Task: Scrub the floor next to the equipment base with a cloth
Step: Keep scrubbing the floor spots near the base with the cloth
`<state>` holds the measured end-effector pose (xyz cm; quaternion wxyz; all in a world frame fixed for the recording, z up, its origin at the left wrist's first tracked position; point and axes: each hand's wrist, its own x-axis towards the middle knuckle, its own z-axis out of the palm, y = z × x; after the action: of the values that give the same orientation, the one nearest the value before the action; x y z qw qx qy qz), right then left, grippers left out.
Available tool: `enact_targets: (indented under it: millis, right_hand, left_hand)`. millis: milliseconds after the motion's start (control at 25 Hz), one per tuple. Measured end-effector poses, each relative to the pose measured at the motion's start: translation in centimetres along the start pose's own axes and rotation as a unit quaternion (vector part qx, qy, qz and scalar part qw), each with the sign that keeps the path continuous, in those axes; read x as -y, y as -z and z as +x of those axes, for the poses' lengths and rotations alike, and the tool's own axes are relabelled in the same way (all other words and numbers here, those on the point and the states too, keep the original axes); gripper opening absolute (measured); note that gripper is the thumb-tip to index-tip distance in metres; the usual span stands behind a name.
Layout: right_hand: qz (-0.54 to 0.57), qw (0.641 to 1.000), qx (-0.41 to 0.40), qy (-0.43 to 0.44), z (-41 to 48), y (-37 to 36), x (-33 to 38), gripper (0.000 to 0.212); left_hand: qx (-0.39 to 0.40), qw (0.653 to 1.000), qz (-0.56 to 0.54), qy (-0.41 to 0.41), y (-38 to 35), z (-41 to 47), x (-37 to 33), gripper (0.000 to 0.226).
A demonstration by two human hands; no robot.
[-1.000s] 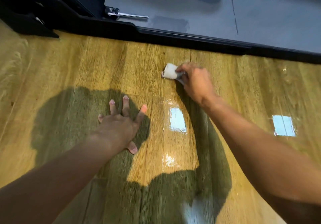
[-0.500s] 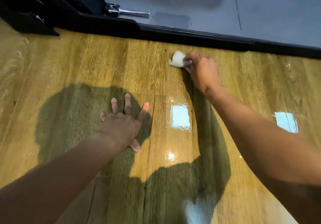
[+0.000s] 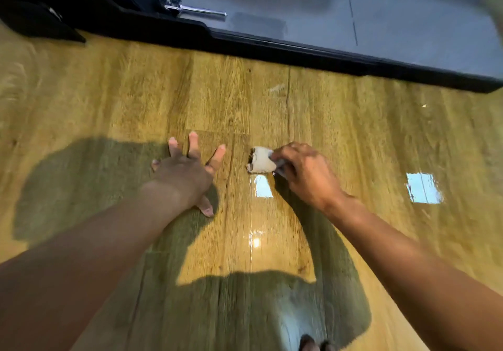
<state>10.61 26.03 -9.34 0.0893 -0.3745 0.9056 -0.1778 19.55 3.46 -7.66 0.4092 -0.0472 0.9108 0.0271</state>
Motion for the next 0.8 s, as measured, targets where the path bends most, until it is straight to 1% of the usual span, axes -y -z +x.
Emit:
enact_targets:
  millis: [40,80,200,280,360,440,480,520,560,640,680,720,760,800]
  right_hand:
    - [-0.008,1.000,0.016,0.012,-0.3,0.4,-0.2,0.023]
    - [-0.018,1.000,0.022,0.007,0.6,1.1,-0.7,0.024]
    - [-0.039,0.997,-0.009,-0.062,4.1,2.5,-1.4,0.025]
    - [-0.015,0.996,-0.022,-0.086,2.2,2.0,-0.2,0.025]
    - [0.005,0.998,-0.008,-0.068,-3.8,0.2,2.2,0.025]
    - [-0.012,0.998,0.048,-0.029,-9.1,-0.6,4.8,0.028]
    - [-0.019,0.998,0.067,-0.011,-9.7,-0.6,4.7,0.029]
    - [-0.024,0.996,0.079,-0.014,-8.6,-0.1,4.3,0.030]
    - [-0.030,0.996,0.081,-0.036,-6.9,0.6,4.0,0.030]
    - [-0.045,0.995,0.047,-0.074,-3.8,1.4,2.6,0.030]
    - [-0.053,0.994,0.035,-0.086,-3.7,1.5,2.4,0.029]
    - [-0.052,0.994,0.028,-0.091,-4.7,1.3,2.7,0.027]
    - [-0.049,0.995,0.036,-0.076,-6.7,0.9,3.5,0.024]
    - [-0.047,0.997,0.051,-0.040,-9.6,0.3,4.6,0.021]
  left_hand:
    - [-0.001,1.000,-0.003,0.000,0.0,0.0,0.0,0.128]
    - [-0.001,1.000,-0.007,0.000,0.0,0.0,0.0,0.128]
    - [-0.001,1.000,-0.015,0.008,0.2,-0.2,0.0,0.129]
    - [-0.006,1.000,-0.015,0.005,0.3,-0.4,0.0,0.130]
    - [-0.003,1.000,-0.013,0.000,0.3,-0.7,-0.1,0.128]
    - [0.005,1.000,-0.016,0.005,0.5,-1.0,-0.2,0.127]
    - [0.011,1.000,-0.020,0.005,0.7,-1.1,-0.4,0.126]
    - [0.013,1.000,-0.025,0.004,0.8,-1.1,-0.5,0.125]
    - [0.011,1.000,-0.026,0.002,0.8,-1.1,-0.5,0.125]
    - [0.002,1.000,-0.024,0.000,0.7,-1.2,-0.3,0.125]
    - [-0.003,1.000,-0.024,-0.001,0.6,-1.3,-0.1,0.125]
    - [-0.007,1.000,-0.024,-0.004,0.6,-1.3,-0.1,0.125]
    - [-0.010,1.000,-0.025,-0.006,0.5,-1.3,0.0,0.125]
    - [-0.011,1.000,-0.027,-0.007,0.3,-1.3,0.0,0.125]
